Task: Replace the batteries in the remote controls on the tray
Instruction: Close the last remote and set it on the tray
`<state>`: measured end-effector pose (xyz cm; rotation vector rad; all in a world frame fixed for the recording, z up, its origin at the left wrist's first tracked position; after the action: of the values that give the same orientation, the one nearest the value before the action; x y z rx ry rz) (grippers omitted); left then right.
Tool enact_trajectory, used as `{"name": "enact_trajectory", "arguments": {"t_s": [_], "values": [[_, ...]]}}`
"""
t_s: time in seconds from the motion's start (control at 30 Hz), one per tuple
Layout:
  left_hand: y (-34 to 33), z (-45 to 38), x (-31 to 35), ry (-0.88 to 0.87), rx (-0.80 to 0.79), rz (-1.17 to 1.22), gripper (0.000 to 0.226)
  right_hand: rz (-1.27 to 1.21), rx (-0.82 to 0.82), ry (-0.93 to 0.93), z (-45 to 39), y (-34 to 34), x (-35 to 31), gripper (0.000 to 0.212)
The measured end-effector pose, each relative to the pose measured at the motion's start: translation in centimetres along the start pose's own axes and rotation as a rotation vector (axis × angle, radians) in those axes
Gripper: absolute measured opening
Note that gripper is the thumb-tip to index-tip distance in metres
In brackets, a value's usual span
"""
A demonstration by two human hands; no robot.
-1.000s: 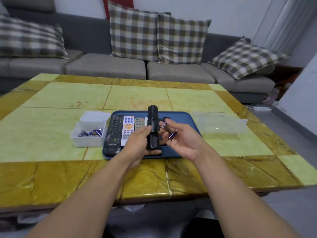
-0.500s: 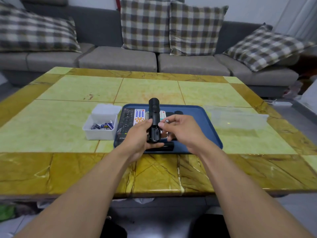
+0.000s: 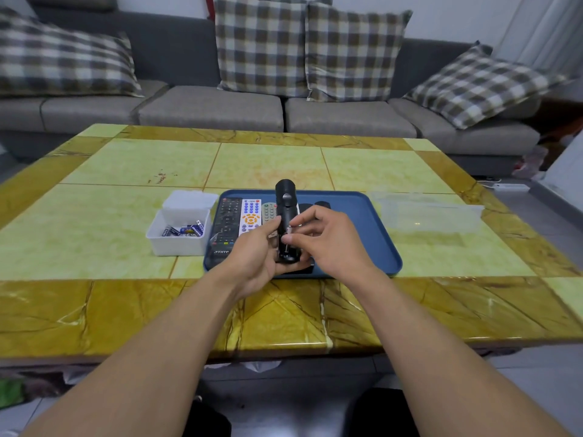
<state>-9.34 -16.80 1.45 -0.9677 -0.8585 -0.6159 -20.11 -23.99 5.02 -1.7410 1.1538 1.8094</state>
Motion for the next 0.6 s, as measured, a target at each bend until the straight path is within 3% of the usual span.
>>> {"name": "enact_trajectory", "arguments": {"t_s": [0.2,0.37,0.43,0.53,0.6], "values": [[-0.6,0.1,-0.3,0.011,-0.098,0.005,0.035,0.335,0.077,0.081,-0.3,0.3,-0.1,0.026],[-0.6,-0.1,-0.2,-0.004,-0.113,0.02,0.03,0.267,0.043,0.032,-0.2,0.7,0.2,0.042],[-0.4,-0.3,-0.1,-0.013,-0.081,0.043,0.029,0.169,0.052,-0.017,-0.4,1.3,0.5,0.038],[0.1,-0.6,0.0,-0.045,0.009,0.091,0.026,0.185,0.116,-0.057,-0.9,2.5,1.3,0.015],[0.4,-0.5,0.1,-0.078,0.048,0.118,0.024,0.19,0.092,-0.102,-0.8,2.7,1.9,0.024]]}}
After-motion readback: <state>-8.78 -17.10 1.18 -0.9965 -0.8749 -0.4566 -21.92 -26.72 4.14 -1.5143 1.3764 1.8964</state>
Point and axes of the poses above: each hand's wrist, its own z-axis away from the middle knuckle, its own y-axis out of the back of the hand, x = y × z, the point moved 4 cm from there along -z, towards the middle knuckle, and after that the axes turned 2 degrees about -z, right-handed, at the moved point
